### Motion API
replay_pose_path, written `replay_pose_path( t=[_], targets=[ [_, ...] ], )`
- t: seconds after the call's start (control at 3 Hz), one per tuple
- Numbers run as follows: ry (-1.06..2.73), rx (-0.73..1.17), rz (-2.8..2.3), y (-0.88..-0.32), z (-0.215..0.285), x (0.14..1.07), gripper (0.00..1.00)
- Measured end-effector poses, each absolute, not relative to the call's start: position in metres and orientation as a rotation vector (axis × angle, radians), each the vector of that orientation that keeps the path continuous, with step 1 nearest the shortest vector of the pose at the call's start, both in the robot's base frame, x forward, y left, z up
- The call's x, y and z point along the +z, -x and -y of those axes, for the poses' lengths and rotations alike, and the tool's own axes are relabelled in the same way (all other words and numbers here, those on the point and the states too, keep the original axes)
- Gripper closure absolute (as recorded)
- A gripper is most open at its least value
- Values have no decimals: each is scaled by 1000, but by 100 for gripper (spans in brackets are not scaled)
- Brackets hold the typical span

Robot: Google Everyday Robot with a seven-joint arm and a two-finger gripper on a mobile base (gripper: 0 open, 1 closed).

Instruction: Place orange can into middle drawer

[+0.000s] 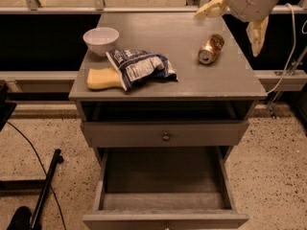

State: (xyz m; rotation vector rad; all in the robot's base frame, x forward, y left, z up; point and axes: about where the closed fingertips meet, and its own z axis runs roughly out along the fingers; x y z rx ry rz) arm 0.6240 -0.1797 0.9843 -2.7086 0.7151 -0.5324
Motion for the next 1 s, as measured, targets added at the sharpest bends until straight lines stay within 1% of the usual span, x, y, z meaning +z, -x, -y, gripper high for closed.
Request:
replay_pose_path(
  t=[0.67,1.0],
  targets=[
    [2738,-550,-630,-626,179,983,0],
    [2739,-582,-610,-641,187,978,0]
  ],
)
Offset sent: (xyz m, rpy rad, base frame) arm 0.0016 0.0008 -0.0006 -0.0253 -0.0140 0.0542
